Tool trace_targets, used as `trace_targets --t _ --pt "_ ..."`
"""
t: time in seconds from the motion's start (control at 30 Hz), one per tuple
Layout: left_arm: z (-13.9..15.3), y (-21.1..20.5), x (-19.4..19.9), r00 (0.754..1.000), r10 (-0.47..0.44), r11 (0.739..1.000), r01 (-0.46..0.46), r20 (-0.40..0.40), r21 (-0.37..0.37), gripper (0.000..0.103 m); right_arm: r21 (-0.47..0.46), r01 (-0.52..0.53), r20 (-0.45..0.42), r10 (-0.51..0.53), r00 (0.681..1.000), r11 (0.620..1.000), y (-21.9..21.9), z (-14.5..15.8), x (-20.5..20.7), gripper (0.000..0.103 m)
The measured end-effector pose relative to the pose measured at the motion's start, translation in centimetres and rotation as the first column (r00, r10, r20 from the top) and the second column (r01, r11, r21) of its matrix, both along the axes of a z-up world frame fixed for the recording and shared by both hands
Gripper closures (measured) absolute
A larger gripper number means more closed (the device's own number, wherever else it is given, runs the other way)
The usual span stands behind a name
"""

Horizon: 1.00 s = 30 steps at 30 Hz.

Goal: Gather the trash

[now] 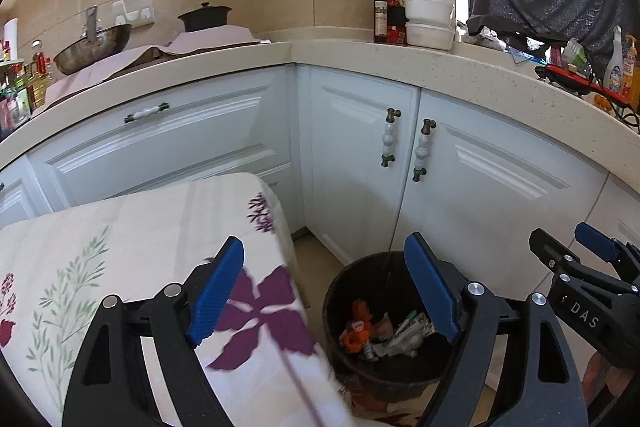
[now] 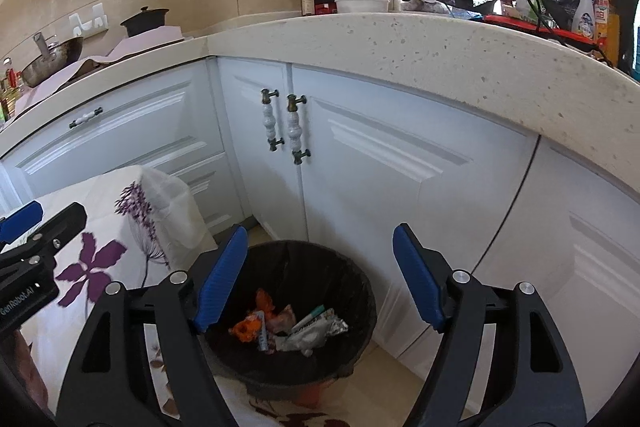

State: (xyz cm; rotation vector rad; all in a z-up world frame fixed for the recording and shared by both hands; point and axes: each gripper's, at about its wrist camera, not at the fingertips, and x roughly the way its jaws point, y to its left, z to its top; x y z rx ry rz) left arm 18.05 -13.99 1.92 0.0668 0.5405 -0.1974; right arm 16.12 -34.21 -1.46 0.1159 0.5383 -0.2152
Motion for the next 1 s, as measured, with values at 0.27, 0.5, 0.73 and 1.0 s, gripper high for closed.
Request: trace_targets --t 0.27,0.5,0.73,1.0 --pt "0.7 3.8 -3.8 1.000 0.020 1.000 -0.020 0.014 -0.001 0.021 0.015 -0.029 -0.018 0.030 0.999 0.999 2.9 -0.1 -3.4 0.029" --pt "0.9 6.9 -7.0 0.999 0.052 0.999 -0.052 0.009 -0.002 0.020 0.035 -0.047 -0.030 0.048 0.998 0.998 4.9 -0.3 -6.7 0.029" --pt "1.2 8.5 -9.9 0.999 0.047 0.999 -0.047 0.008 -0.008 0.019 0.017 -0.064 -0.035 0.065 0.997 0.998 6.7 -0.1 -10.2 0.029" --pt "1.4 9.5 -12.6 0.998 0.057 0.998 -0.057 0.018 0.006 0.018 -0.012 -0.069 -0.013 0.069 0.998 0.998 8.1 1.1 -13.4 0.028"
